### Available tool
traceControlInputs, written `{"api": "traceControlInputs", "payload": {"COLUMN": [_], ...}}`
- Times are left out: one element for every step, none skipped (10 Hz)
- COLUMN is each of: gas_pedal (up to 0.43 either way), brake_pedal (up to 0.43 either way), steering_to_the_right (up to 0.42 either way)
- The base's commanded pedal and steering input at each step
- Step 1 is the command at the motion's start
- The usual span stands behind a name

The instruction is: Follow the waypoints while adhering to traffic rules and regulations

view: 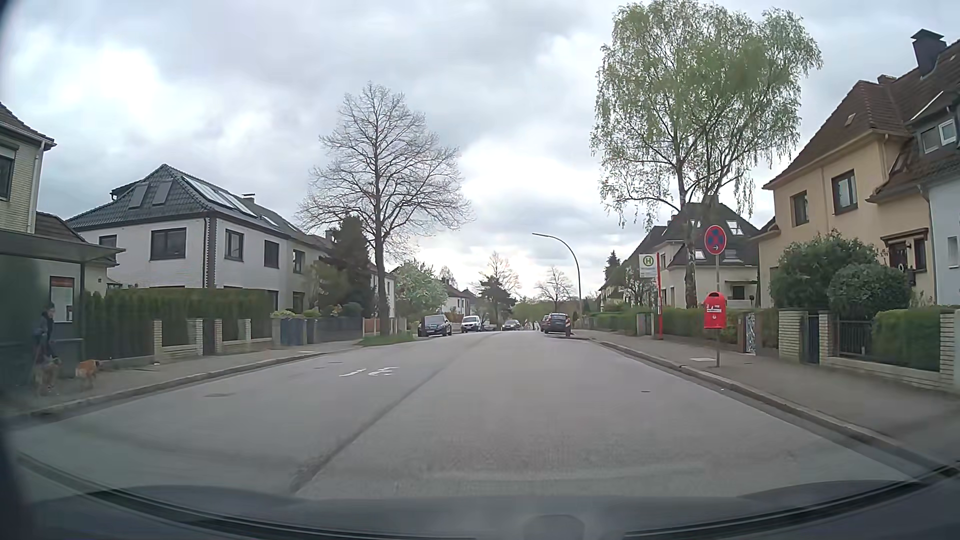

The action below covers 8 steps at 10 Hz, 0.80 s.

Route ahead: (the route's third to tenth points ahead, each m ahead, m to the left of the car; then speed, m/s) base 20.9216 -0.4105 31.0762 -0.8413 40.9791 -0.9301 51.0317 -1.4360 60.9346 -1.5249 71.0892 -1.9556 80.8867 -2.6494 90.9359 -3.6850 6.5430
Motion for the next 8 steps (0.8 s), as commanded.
{"api": "traceControlInputs", "payload": {"gas_pedal": [0.177, 0.177, 0.177, 0.177, 0.177, 0.177, 0.177, 0.177], "brake_pedal": [0.000, 0.000, 0.000, 0.006, 0.000, 0.000, 0.000, 0.000], "steering_to_the_right": [0.004, 0.004, 0.004, 0.004, 0.004, 0.004, 0.003, 0.004]}}
